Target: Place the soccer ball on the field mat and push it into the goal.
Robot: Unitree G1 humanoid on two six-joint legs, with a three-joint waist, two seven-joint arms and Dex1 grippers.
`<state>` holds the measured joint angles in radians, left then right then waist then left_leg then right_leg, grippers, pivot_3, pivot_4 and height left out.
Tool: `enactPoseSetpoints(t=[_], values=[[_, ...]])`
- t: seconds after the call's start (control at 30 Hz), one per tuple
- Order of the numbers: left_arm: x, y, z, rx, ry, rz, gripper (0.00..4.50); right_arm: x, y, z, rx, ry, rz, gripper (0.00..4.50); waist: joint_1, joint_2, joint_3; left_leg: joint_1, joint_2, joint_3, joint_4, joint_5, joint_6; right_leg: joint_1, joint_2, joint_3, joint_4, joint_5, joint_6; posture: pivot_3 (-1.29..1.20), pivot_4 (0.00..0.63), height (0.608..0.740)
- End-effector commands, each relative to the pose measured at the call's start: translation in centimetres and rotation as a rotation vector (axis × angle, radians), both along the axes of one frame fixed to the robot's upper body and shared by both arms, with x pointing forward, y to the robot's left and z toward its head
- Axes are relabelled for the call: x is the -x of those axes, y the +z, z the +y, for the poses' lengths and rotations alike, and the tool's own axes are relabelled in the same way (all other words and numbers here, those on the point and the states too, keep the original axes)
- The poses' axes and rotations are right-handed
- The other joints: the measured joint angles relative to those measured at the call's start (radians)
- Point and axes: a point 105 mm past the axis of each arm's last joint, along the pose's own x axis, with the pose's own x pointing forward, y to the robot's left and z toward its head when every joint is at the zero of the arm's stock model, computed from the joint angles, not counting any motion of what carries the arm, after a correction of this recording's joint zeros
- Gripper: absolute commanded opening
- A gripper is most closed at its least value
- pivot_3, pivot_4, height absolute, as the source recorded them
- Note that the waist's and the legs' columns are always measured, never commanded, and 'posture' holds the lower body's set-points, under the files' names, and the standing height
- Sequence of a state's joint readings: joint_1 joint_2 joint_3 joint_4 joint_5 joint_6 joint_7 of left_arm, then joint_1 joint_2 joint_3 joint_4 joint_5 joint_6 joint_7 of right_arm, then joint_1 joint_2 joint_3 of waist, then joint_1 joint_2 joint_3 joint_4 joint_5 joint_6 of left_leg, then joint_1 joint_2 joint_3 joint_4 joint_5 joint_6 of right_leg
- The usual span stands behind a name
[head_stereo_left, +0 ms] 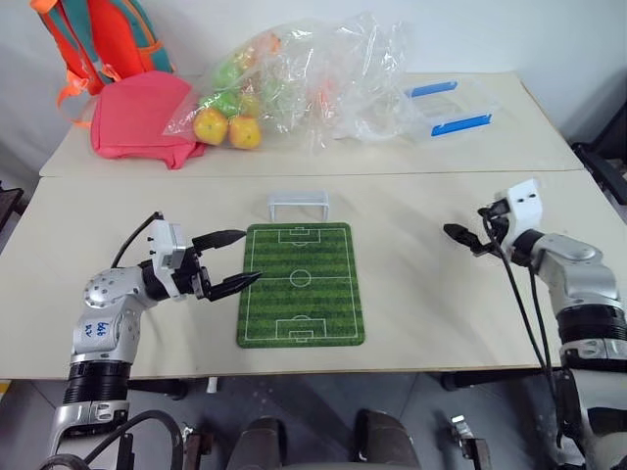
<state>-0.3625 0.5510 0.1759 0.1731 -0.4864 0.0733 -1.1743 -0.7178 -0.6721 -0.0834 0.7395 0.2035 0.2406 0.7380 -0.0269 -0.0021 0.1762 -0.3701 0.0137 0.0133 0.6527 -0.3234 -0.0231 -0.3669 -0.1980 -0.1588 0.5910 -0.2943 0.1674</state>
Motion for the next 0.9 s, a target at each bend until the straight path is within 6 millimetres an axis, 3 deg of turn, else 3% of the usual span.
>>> enactPoseSetpoints(t=[0.03, 0.07, 0.2, 0.47, 0.67, 0.77, 0.8, 0.9], values=[[0.3, 0.8, 0.1, 0.011, 0.003, -0.034, 4.46, -0.2, -0.1, 0.4, 0.016, 0.032, 0.0, 4.5, -0.002, 0.0, 0.0, 0.0, 0.0, 0.0, 0.0, 0.0, 0.0, 0.0, 0.0, 0.0, 0.0, 0.0, 0.0, 0.0, 0.15, 0.74], [0.3, 0.8, 0.2, 0.009, 0.006, -0.033, 4.46, -0.2, -0.3, 0.5, 0.018, 0.035, 0.007, 4.5, -0.002, 0.0, 0.0, 0.0, 0.0, 0.0, 0.0, 0.0, 0.0, 0.0, 0.0, 0.0, 0.0, 0.0, 0.0, 0.0, 0.15, 0.74], [0.1, 0.8, 0.7, 0.009, 0.03, -0.04, 4.5, 0.0, -0.8, 0.8, 0.014, 0.048, 0.021, 3.69, -0.002, 0.0, 0.0, 0.001, 0.0, 0.0, 0.001, 0.0, 0.0, 0.0, 0.0, 0.0, 0.001, 0.0, 0.0, 0.0, 0.15, 0.74], [0.2, 0.4, 1.2, 0.011, 0.037, -0.034, 4.5, 0.4, 0.8, 1.3, 0.011, 0.078, -0.026, 0.94, 0.0, 0.0, 0.0, 0.0, 0.0, 0.0, 0.004, 0.0, 0.0, 0.001, 0.0, 0.001, 0.002, 0.0, 0.0, 0.0, 0.15, 0.74], [0.2, -0.5, 1.9, 0.002, 0.045, -0.024, 4.5, 1.8, 4.6, 4.8, 0.034, 0.217, -0.094, 0.84, -0.001, 0.001, 0.0, -0.001, 0.0, 0.0, 0.004, 0.0, 0.0, -0.001, 0.0, 0.001, 0.003, 0.0, 0.0, 0.0, 0.15, 0.74], [1.4, -1.2, 2.4, 0.019, -0.043, -0.017, 4.5, 4.4, 6.9, 10.1, 0.082, 0.406, -0.123, 0.84, -0.001, 0.001, 0.001, -0.001, 0.0, 0.0, 0.004, 0.0, 0.0, -0.001, 0.0, 0.001, 0.004, 0.0, 0.0, 0.0, 0.15, 0.74], [1.7, -1.5, 2.8, 0.012, -0.06, -0.01, 4.5, 5.6, 7.2, 12.3, 0.099, 0.49, -0.123, 0.84, -0.003, 0.001, 0.0, -0.001, 0.001, 0.0, 0.004, 0.0, 0.0, -0.002, 0.0, 0.001, 0.004, 0.0, 0.0, 0.0, 0.15, 0.74], [1.6, -2.2, 3.6, -0.028, -0.057, 0.015, 4.5, 8.3, 7.1, 16.1, 0.13, 0.653, -0.099, 0.84, 0.0, 0.001, 0.001, -0.001, 0.002, 0.001, 0.004, 0.0, -0.001, -0.004, 0.002, 0.002, 0.005, 0.001, -0.001, 0.0, 0.15, 0.74]])
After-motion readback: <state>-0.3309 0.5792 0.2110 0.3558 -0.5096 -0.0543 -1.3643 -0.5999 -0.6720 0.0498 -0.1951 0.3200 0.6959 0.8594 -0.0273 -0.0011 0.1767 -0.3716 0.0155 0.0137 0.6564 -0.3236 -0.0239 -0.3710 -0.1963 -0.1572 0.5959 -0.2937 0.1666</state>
